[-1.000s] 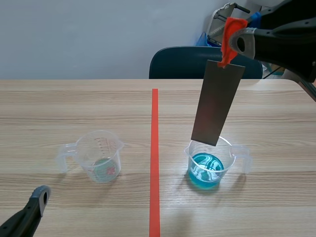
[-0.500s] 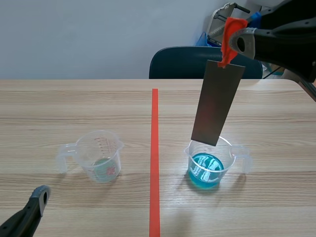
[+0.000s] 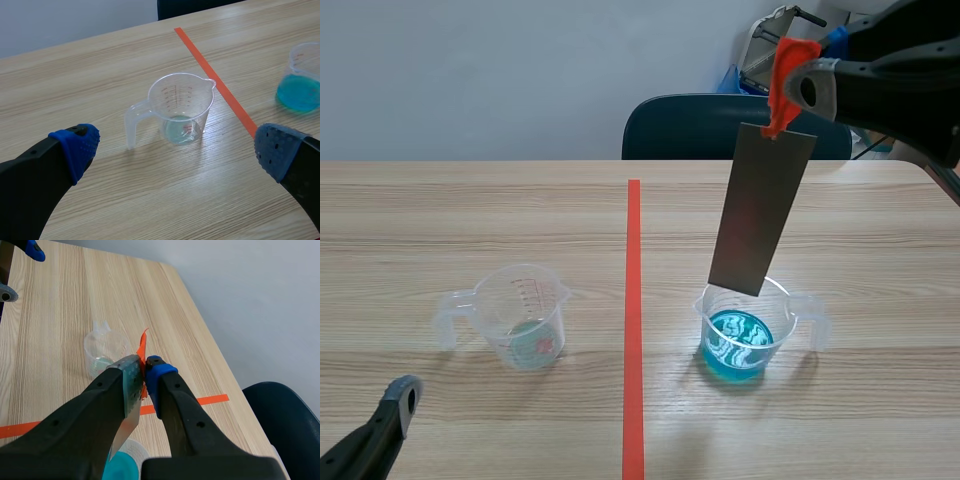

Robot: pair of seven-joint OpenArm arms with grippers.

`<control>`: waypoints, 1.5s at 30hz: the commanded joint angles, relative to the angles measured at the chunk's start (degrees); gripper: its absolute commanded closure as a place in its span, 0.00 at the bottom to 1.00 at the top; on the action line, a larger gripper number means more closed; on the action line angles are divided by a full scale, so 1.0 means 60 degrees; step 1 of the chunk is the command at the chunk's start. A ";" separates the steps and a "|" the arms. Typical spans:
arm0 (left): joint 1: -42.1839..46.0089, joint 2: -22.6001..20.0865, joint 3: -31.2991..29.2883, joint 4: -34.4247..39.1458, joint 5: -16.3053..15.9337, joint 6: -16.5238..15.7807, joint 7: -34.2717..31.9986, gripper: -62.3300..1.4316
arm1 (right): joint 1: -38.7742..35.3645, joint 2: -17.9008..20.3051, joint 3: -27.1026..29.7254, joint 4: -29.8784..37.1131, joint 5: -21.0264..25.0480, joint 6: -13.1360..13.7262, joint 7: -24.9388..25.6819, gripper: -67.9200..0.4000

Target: Do the redox reaction experiment

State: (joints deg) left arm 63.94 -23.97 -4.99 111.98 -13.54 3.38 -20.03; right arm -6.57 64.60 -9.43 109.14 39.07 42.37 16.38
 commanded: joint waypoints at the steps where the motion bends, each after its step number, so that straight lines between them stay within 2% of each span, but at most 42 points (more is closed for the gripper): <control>1: -0.0025 0.0047 0.0044 0.0186 -0.0058 -0.0004 -0.0193 0.00 | 0.0091 0.0127 0.0171 0.0069 0.0022 0.0058 0.0142 0.98; 37: -0.0025 0.0047 0.0044 0.0186 -0.0055 0.0000 -0.0189 0.00 | 0.0091 0.0106 0.0171 0.0069 0.0026 0.0058 0.0102 0.98; 40: -0.0025 0.0047 0.0044 0.0186 -0.0055 0.0000 -0.0189 0.00 | 0.0091 -0.0193 0.0171 0.0069 -0.0051 0.0058 -0.0302 0.98; 45: -0.0025 0.0047 0.0044 0.0186 -0.0055 0.0000 -0.0189 0.00 | 0.0091 -0.1359 0.0171 0.0069 -0.0794 0.0058 -0.0951 0.98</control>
State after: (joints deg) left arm 63.94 -23.97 -4.99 111.98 -13.54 3.38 -20.03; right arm -6.57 57.36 -9.21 109.12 33.74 42.37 10.04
